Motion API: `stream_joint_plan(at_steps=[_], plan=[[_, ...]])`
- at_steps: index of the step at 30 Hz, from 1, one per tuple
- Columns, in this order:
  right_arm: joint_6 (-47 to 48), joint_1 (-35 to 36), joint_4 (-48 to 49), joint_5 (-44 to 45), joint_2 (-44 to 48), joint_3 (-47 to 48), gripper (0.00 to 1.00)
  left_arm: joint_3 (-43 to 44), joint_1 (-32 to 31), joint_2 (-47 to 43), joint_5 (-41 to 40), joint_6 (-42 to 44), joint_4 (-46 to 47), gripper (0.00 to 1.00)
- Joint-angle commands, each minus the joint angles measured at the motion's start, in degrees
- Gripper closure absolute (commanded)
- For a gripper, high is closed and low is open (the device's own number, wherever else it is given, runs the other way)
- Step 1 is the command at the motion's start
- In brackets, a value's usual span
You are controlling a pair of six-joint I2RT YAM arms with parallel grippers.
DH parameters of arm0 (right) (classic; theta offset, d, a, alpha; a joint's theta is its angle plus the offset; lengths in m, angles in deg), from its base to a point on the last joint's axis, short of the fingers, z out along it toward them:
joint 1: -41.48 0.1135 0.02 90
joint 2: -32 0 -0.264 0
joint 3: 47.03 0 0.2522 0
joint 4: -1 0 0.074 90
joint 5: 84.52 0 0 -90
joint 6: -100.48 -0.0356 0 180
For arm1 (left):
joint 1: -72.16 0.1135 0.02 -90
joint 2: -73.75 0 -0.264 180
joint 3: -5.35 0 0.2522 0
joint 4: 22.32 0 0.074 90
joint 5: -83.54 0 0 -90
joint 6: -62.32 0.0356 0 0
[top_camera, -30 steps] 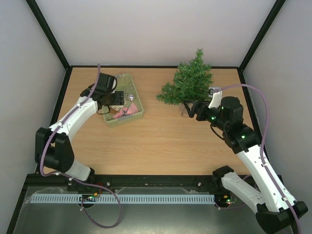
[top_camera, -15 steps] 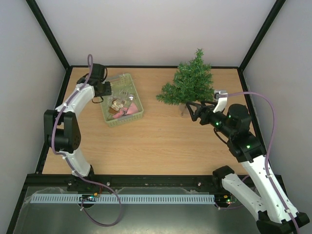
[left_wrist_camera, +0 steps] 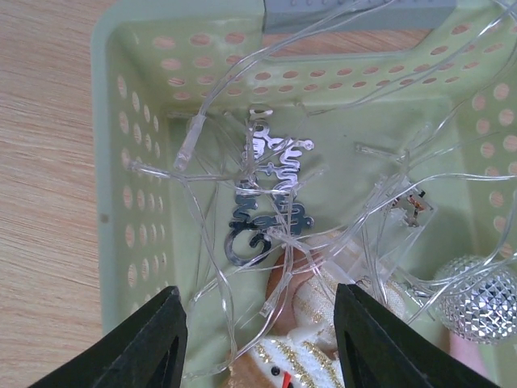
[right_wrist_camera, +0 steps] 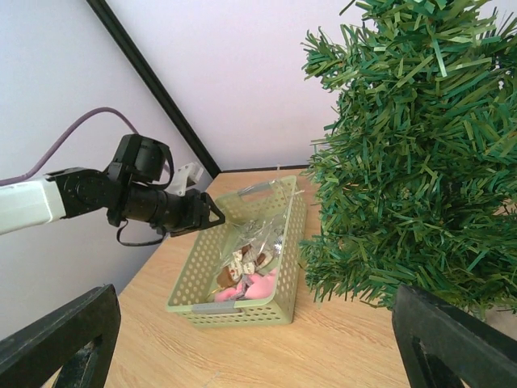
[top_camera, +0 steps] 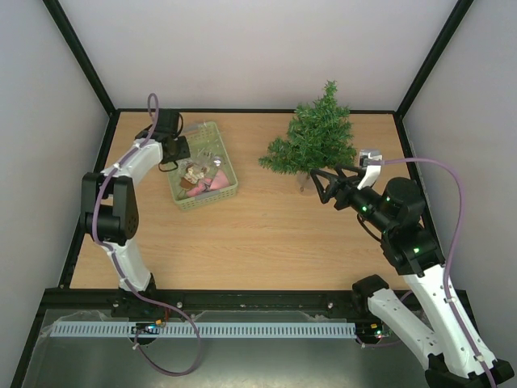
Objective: Decorate the small christmas tree
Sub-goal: Pick up the decoration item from the storage box.
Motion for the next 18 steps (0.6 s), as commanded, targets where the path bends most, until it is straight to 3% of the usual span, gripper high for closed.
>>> stream_joint_plan(at_steps=[1, 18], plan=[[1.43, 0.29, 0.68, -0.34, 0.64, 0.85, 0.09, -0.54, 0.09, 2.07, -0.96, -2.76, 2.61, 0.47], [1.33, 0.29, -0.48, 0.91, 1.15, 1.55, 0.09, 2.06, 0.00, 9.34, -3.34, -5.86, 6.58, 0.47]])
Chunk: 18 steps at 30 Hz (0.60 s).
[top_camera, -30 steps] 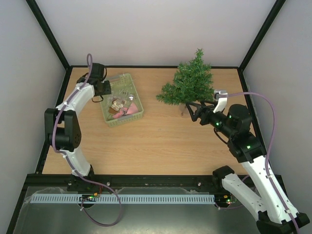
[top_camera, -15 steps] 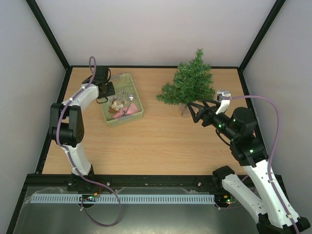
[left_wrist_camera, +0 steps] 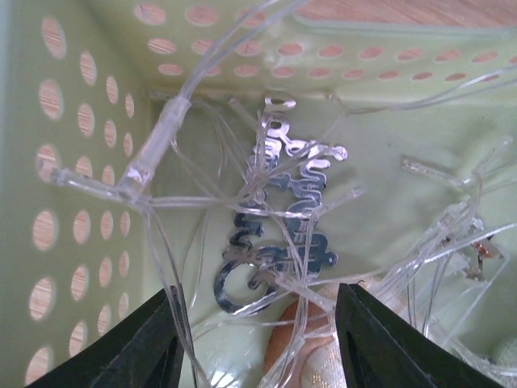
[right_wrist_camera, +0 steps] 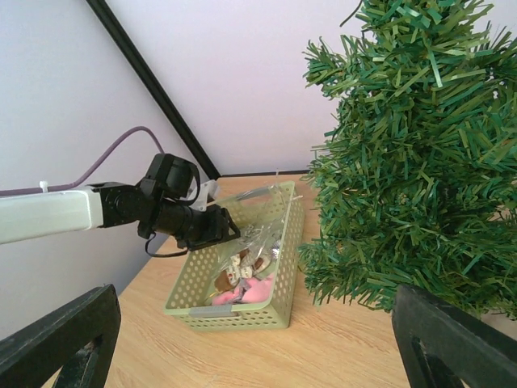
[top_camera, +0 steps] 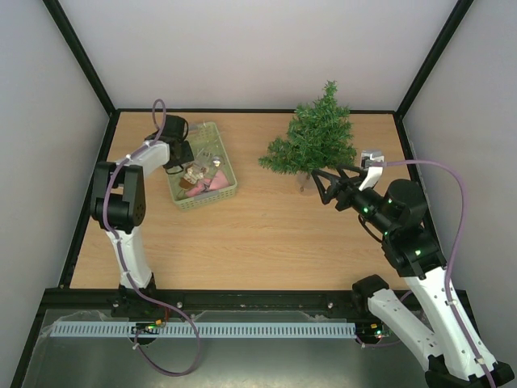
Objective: Decorate the small christmas tree
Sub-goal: Pick up the decoration item from the storage box.
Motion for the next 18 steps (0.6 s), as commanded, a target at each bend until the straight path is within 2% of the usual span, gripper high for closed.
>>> stream_joint_plan(at_steps=[1, 9, 11, 16, 18], plan=[[0.82, 0.29, -0.71, 0.87, 0.33, 1.66, 0.09, 2.40, 0.04, 2.02, -1.62, -1.06, 1.71, 0.48], [0.74, 0.29, -0.63, 1.35, 0.16, 1.02, 0.09, 3.29, 0.04, 3.38, 0.11, -0.93, 2.73, 0.54], [0.64, 0.29, -0.52, 1.27, 0.01, 1.04, 0.09, 3.29, 0.04, 3.18, 0.33, -0.78, 2.84, 0.60], [0.63, 0.29, -1.14, 1.43, -0.07, 1.54, 0.09, 4.76, 0.00, 1.74, 2.08, 1.96, 0.70, 0.93], [0.51, 0.29, -1.51, 1.61, -0.11, 1.80, 0.09, 4.33, -0.20, -0.81, 2.21, 2.98, 0.46, 0.98]])
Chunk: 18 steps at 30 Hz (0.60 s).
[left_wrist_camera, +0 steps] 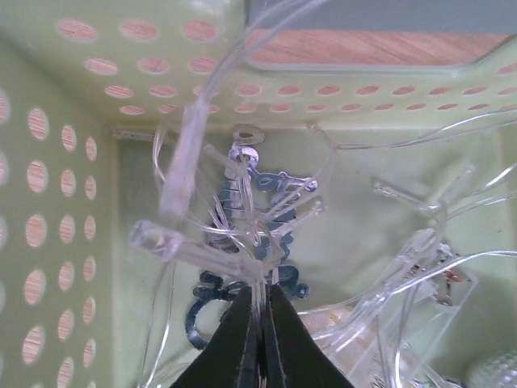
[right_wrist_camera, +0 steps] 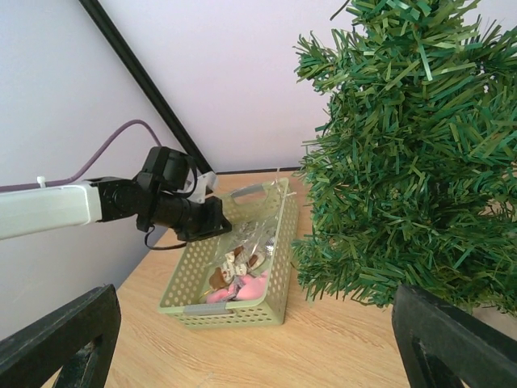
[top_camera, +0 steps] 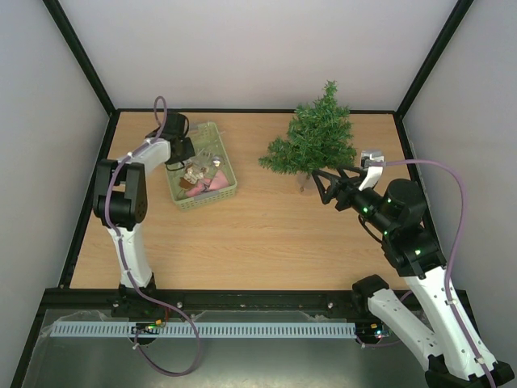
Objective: Decorate the small christmas tree
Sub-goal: Pick up the decoration item from the storage box.
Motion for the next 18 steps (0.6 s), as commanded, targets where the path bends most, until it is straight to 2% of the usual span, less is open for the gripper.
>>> stream_joint_plan(at_steps=[1, 7, 10, 18], plan=[[0.07, 0.29, -1.01, 0.73, 0.09, 1.93, 0.10, 1.30, -0.22, -5.12, 1.19, 2.82, -1.23, 0.98], [-6.36, 0.29, 1.69, -3.59, -0.28, -0.02, 0.10, 1.69, -1.09, -15.18, 5.21, 5.30, -2.66, 0.98], [-6.70, 0.29, 1.25, -3.10, -1.39, 0.91, 0.12, 2.50, -1.68, -19.73, 7.99, 6.16, -3.45, 0.98], [-4.48, 0.34, -4.20, 2.27, -12.65, 20.20, 0.16, 8.82, -3.65, -29.08, 14.99, 5.55, -5.54, 0.98]])
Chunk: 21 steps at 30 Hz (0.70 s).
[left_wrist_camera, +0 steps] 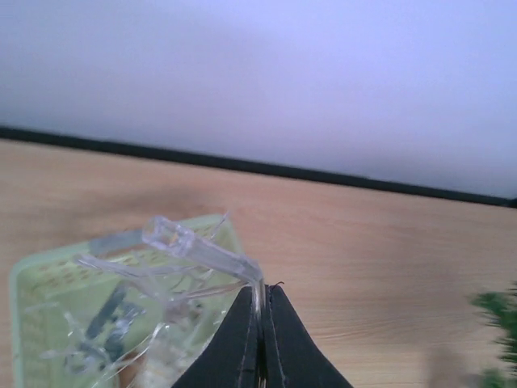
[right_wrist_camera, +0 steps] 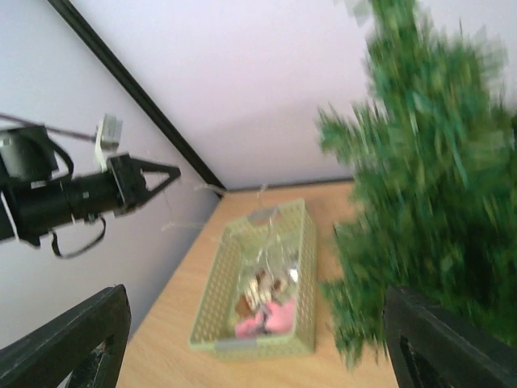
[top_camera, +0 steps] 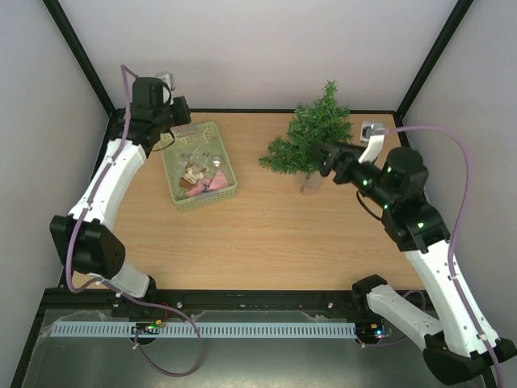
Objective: Decorate the small christmas tree
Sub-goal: Pick up the decoration item from the storage box, then place the decoration item at the center of the board.
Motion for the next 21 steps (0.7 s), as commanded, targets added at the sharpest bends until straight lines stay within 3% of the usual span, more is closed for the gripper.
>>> stream_joint_plan(at_steps=[1, 7, 11, 16, 21], plan=[[0.51, 0.33, 0.31, 1.82, -3.58, 9.86, 0.17, 4.53, -0.49, -4.38, 6.06, 0.00, -2.67, 0.98], [0.34, 3.70, 4.24, 0.93, -8.45, 14.59, 0.23, 5.67, -0.50, -11.43, 14.09, -3.97, -0.02, 0.98], [1.72, 14.35, 1.64, 10.47, -13.78, 20.18, 0.25, 4.79, -0.64, -16.61, 18.68, -6.90, 2.29, 0.98], [10.23, 27.04, 2.26, 20.07, -22.93, 23.56, 0.26, 3.68, -0.72, -20.82, 21.53, -8.39, 2.20, 0.98], [18.53, 29.81, 17.86, 18.77, -27.40, 14.47, 0.30, 2.82, -0.72, -24.46, 22.77, -9.84, 1.68, 0.98]])
